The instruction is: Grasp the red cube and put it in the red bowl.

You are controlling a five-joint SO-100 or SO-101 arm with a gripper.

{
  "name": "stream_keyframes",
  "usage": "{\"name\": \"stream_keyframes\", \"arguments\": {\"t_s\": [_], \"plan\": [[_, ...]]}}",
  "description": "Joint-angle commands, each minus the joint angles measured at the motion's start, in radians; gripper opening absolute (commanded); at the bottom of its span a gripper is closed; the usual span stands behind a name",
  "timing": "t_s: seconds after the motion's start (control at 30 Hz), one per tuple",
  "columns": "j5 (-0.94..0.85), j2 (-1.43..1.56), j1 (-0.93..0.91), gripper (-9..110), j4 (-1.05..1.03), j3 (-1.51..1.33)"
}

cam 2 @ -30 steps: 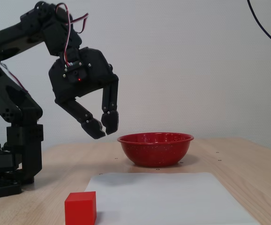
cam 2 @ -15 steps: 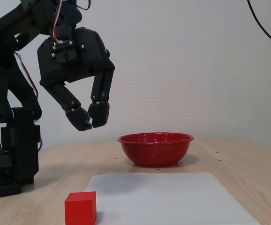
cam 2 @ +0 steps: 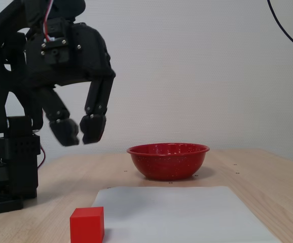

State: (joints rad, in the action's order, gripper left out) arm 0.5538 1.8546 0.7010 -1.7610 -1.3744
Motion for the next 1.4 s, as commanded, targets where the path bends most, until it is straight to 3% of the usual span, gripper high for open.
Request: {"name": "stream_keyframes", "arguments": {"t_s": [0.0,0.13,0.5,0.63,1.37], "plan": [[0.034,0.009,0.021,6,-0.012,0.107],[0.098,-0.034,0.058,9,-0.014,0.115],[0.104,-0.103,0.084,47,0.02,0.097],[0.1,-0.124,0.081,55,0.048,0.072],[0.17,-0.282,0.087,60,0.279,-0.032]]}}
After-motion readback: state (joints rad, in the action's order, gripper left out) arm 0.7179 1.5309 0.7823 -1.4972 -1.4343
